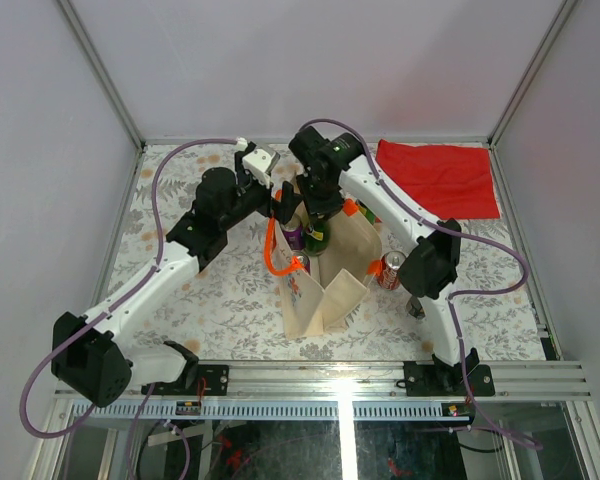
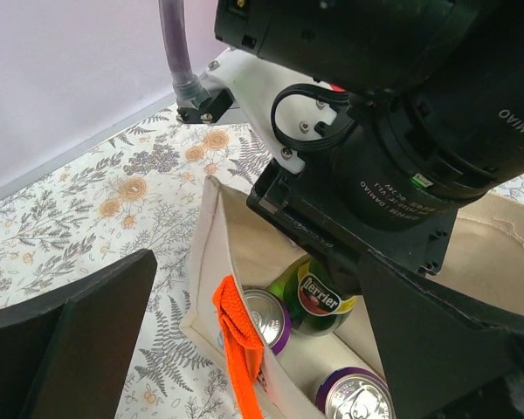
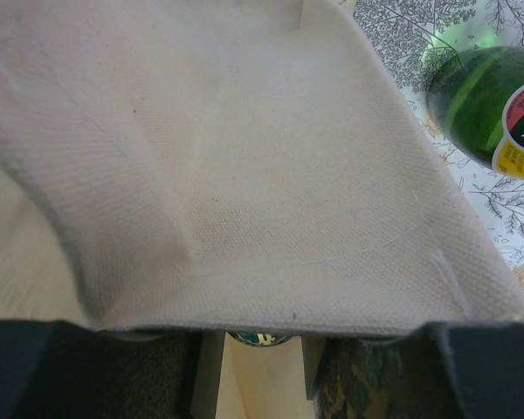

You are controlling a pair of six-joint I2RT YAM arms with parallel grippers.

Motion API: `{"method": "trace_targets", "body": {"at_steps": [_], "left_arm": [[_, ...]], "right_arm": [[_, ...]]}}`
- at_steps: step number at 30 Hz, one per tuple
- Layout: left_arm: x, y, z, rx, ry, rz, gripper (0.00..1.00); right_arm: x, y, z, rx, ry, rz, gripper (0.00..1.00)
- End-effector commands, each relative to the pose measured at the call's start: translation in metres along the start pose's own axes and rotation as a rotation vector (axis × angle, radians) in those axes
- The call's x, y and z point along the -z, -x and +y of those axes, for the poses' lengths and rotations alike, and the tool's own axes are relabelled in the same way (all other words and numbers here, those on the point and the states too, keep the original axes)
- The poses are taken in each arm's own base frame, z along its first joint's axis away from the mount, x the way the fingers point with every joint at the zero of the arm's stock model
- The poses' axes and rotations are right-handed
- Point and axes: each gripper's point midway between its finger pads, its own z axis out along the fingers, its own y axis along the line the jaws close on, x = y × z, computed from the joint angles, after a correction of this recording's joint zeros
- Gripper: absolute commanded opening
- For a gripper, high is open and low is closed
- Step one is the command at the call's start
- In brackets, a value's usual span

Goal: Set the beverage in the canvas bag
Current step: Place the drink in the canvas bag.

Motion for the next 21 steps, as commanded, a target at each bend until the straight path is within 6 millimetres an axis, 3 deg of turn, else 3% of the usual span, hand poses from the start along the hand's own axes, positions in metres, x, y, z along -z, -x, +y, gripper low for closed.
{"method": "trace_targets", "body": {"at_steps": [1,14,16,21], "left_arm": [[0.007,0.009,0.004,0.0,0.021,-0.038,1.0],[0.008,0.008,0.005,0.001,0.026,-0.04,1.0],[0.008,0.007,0.005,-0.002,0.025,-0.038,1.0],[0.008,0.009,0.005,-0.001,0.024,-0.043,1.0]], "right_arm": [[-0.008,-0.013,-0.003,0.018,-0.022,0.053,0.0],[-0.028,-0.037,0.005,0.014,0.008,0.137,0.02],[-0.027,-0.036,0.005,0.012,0.007,0.132,0.06],[-0.022,-0.027,0.006,0.001,0.009,0.091,0.34]]}}
